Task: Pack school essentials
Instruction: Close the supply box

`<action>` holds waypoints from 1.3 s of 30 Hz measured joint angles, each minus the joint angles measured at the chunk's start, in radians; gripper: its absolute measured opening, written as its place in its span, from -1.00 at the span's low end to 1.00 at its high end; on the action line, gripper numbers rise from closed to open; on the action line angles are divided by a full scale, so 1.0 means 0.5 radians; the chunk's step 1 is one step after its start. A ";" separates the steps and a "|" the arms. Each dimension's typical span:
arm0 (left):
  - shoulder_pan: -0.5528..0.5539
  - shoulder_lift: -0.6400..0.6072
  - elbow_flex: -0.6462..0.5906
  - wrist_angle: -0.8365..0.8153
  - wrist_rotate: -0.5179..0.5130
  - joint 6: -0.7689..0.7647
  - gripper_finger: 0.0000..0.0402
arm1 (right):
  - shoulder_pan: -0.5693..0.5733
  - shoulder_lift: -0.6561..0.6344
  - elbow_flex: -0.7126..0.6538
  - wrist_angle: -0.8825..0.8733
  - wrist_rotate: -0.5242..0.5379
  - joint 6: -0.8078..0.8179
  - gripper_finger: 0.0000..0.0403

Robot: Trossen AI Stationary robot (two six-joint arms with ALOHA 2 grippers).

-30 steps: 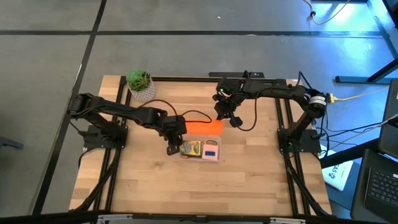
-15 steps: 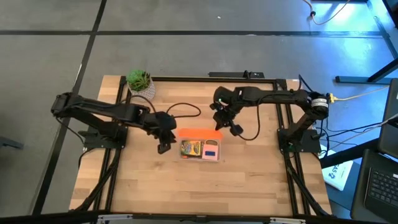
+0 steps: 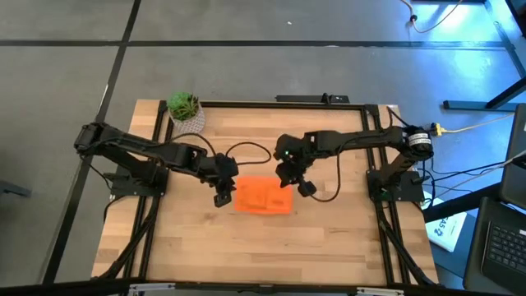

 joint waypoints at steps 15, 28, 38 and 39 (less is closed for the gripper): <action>-0.093 0.236 -0.001 0.203 -0.014 0.051 -0.53 | 0.174 0.070 -0.001 0.110 0.294 0.583 -0.99; -0.151 0.557 -0.001 0.334 -0.011 0.306 -0.53 | 0.205 0.264 -0.002 0.114 0.298 0.606 -0.99; -0.150 0.642 0.008 0.337 -0.019 0.309 -0.57 | 0.189 0.385 0.007 0.098 0.267 0.609 -0.99; -0.149 0.643 0.008 0.335 -0.019 0.316 -0.59 | 0.188 0.386 0.006 0.099 0.269 0.609 -0.99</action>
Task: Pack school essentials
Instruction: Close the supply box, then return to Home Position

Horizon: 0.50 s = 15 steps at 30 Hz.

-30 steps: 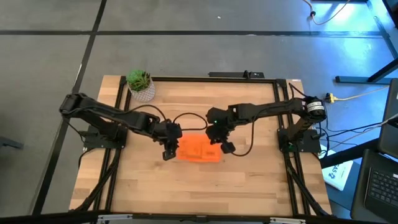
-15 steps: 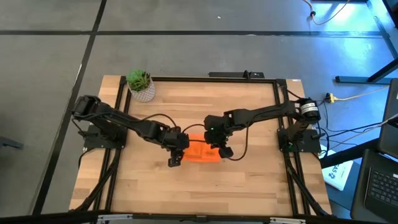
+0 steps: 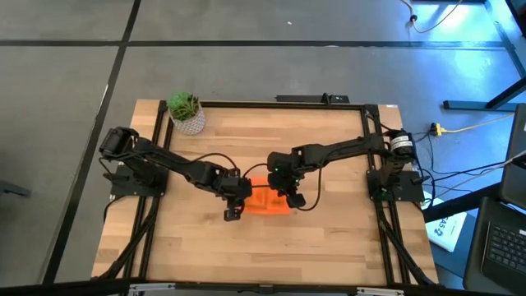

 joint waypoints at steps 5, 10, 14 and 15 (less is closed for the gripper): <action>0.002 -0.067 -0.010 -0.015 -0.006 0.006 -0.81 | -0.009 -0.082 -0.007 -0.009 0.067 -0.021 -0.99; 0.019 -0.301 -0.011 -0.143 -0.057 0.003 -0.98 | -0.093 -0.297 -0.013 -0.080 0.122 -0.026 -0.99; 0.050 -0.498 -0.014 -0.266 -0.100 -0.032 -0.99 | -0.164 -0.478 -0.013 -0.185 0.096 -0.008 -0.99; 0.056 -0.555 -0.014 -0.276 -0.105 -0.032 -0.99 | -0.186 -0.530 -0.014 -0.199 0.096 -0.008 -0.99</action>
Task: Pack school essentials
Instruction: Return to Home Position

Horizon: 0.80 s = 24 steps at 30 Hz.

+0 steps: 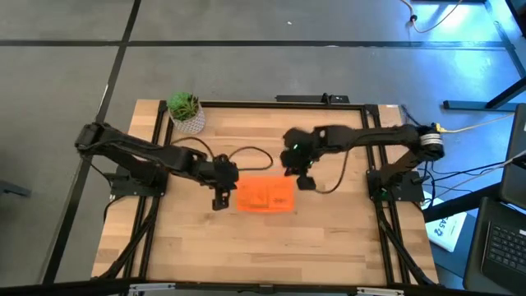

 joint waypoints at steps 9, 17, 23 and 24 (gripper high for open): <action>0.022 -0.552 -0.042 -0.081 -0.200 0.001 -1.00 | -0.185 -0.578 -0.279 0.049 -0.019 0.019 -1.00; 0.023 -1.160 -0.471 0.168 -0.347 -0.108 -1.00 | -0.386 -1.190 -0.804 0.436 -0.149 0.216 -1.00; 0.057 -1.582 -0.818 0.494 -0.375 -0.107 -1.00 | -0.532 -1.540 -1.039 0.635 -0.308 0.286 -1.00; 0.061 -1.642 -0.863 0.509 -0.392 -0.108 -1.00 | -0.549 -1.586 -1.072 0.681 -0.321 0.300 -1.00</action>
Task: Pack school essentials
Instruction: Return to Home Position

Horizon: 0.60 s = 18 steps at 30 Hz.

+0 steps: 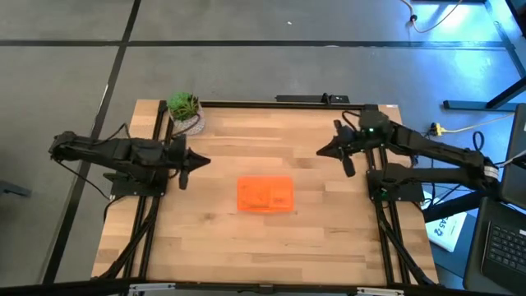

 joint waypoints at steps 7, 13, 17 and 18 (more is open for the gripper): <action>0.006 -0.397 -0.190 0.094 -0.054 0.035 -1.00 | -0.090 -0.321 -0.304 0.341 -0.073 0.133 -1.00; 0.006 -0.696 -0.260 0.092 -0.132 0.141 -1.00 | -0.162 -0.569 -0.563 0.548 -0.083 0.249 -1.00; 0.006 -0.857 -0.275 0.092 -0.138 0.235 -1.00 | -0.196 -0.739 -0.715 0.679 -0.083 0.305 -1.00; 0.006 -0.893 -0.279 0.081 -0.140 0.260 -1.00 | -0.204 -0.779 -0.740 0.697 -0.082 0.320 -1.00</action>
